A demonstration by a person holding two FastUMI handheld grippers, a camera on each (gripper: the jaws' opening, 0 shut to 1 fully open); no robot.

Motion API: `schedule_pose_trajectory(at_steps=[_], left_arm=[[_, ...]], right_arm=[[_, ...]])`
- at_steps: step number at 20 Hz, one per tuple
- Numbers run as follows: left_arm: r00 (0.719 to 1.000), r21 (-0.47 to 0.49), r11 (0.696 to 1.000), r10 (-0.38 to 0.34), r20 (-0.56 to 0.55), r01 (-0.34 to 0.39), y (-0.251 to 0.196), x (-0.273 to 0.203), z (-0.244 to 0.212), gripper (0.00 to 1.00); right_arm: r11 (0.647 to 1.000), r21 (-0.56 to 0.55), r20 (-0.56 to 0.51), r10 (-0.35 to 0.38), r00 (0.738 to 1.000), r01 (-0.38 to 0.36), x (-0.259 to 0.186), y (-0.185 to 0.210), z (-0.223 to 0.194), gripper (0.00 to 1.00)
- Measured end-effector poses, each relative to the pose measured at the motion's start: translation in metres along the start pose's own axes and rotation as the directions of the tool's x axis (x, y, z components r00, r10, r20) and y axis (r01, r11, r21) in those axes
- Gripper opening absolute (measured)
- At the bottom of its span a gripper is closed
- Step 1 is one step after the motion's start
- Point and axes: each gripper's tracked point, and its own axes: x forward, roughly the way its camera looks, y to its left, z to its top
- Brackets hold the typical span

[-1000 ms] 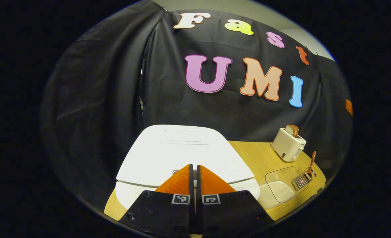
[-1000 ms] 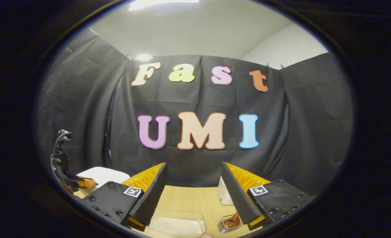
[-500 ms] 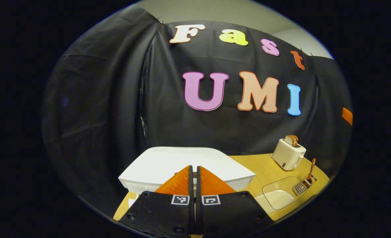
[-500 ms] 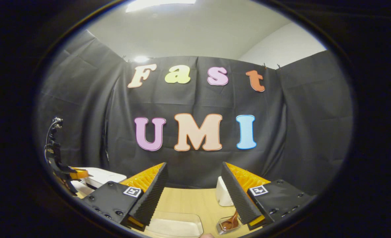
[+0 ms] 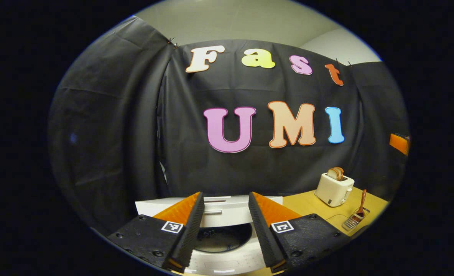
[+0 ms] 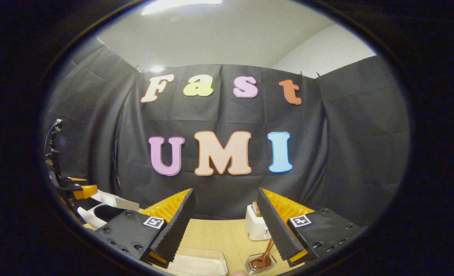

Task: Close the left gripper, press the button to open the rice cooker; take a wooden spoon from the chopstick holder with the right hand, scoop a spoonful of rice and pour it into the rice cooker, then put the wooden spoon back into the chopstick holder.

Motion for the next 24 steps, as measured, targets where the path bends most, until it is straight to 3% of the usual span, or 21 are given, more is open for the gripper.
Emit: schedule_pose_trajectory(at_steps=[3,7,16,24], left_arm=[[1.000,0.021,1.000,-0.004,-0.001,0.004,-0.004,0.003,0.002,0.87],[0.999,0.007,1.000,-0.010,0.039,0.010,-0.018,-0.004,0.016,0.94],[0.996,-0.014,0.998,-0.066,0.052,0.067,-0.064,-0.028,0.029,0.94],[0.998,-0.012,0.999,-0.034,0.048,0.035,-0.070,-0.042,0.033,0.94]], right_arm=[[1.000,0.001,-0.006,-0.014,1.000,0.014,0.005,-0.013,-0.003,1.00],[1.000,-0.001,-0.034,-0.025,0.999,0.025,0.016,-0.029,-0.014,1.00],[0.998,0.033,-0.162,-0.045,0.986,0.051,0.060,-0.075,-0.061,1.00],[0.997,0.009,-0.291,-0.074,0.954,0.080,0.095,-0.116,-0.124,1.00]])
